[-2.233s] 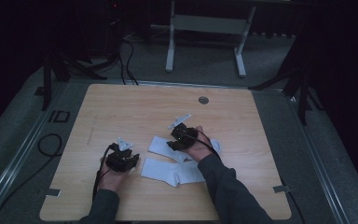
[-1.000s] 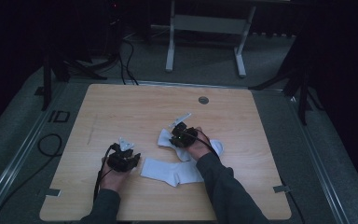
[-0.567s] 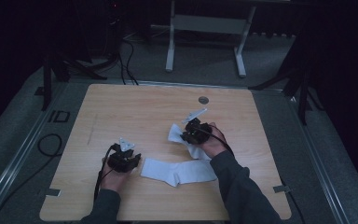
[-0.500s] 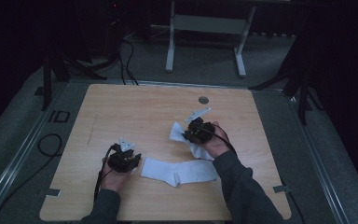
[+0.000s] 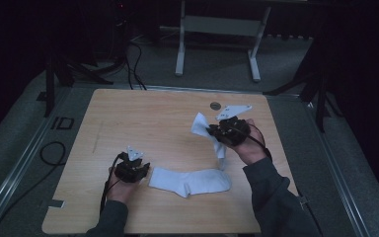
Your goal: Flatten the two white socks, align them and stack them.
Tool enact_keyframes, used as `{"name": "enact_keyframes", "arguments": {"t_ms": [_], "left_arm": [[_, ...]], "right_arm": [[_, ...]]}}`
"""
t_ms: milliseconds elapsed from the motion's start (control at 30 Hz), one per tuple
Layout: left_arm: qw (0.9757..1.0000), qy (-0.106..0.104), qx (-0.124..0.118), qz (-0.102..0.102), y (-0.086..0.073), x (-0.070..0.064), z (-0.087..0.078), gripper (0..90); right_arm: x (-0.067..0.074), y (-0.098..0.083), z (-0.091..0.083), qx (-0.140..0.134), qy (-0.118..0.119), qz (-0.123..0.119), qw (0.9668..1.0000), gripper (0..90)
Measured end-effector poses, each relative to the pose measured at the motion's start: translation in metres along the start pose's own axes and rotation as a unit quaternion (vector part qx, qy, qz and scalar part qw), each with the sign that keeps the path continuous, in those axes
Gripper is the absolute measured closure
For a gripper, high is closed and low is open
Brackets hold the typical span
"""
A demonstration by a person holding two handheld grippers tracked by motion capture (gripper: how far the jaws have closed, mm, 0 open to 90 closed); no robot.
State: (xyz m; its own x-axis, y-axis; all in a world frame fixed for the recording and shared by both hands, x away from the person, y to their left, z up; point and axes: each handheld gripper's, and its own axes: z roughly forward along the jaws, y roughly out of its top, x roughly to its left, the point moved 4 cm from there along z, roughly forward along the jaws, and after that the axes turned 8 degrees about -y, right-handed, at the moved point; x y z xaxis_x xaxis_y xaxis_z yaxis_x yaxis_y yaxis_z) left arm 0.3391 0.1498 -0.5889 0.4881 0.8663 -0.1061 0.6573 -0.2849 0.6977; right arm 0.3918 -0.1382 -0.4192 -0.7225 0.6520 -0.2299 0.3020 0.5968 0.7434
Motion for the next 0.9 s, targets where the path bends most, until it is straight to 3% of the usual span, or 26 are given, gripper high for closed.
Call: {"name": "enact_keyframes", "arguments": {"t_ms": [267,533,733,900], "left_arm": [[1.0,0.001,0.0,0.001,0.0,0.0,0.0,62.0],[1.0,0.001,-0.001,0.0,0.0,0.0,0.0,62.0],[1.0,0.001,-0.002,0.0,0.0,-0.001,0.0,62.0],[1.0,0.001,-0.002,0.001,0.0,-0.001,0.001,62.0]], "right_arm": [[0.009,0.008,-0.038,-0.047,0.014,-0.007,0.9988,82.8],[0.021,-0.009,-0.073,-0.07,0.025,-0.013,0.9971,82.7],[0.023,-0.017,-0.071,-0.065,0.037,-0.014,0.9971,82.5],[0.037,-0.03,-0.049,-0.045,0.064,-0.015,0.9969,82.4]]}}
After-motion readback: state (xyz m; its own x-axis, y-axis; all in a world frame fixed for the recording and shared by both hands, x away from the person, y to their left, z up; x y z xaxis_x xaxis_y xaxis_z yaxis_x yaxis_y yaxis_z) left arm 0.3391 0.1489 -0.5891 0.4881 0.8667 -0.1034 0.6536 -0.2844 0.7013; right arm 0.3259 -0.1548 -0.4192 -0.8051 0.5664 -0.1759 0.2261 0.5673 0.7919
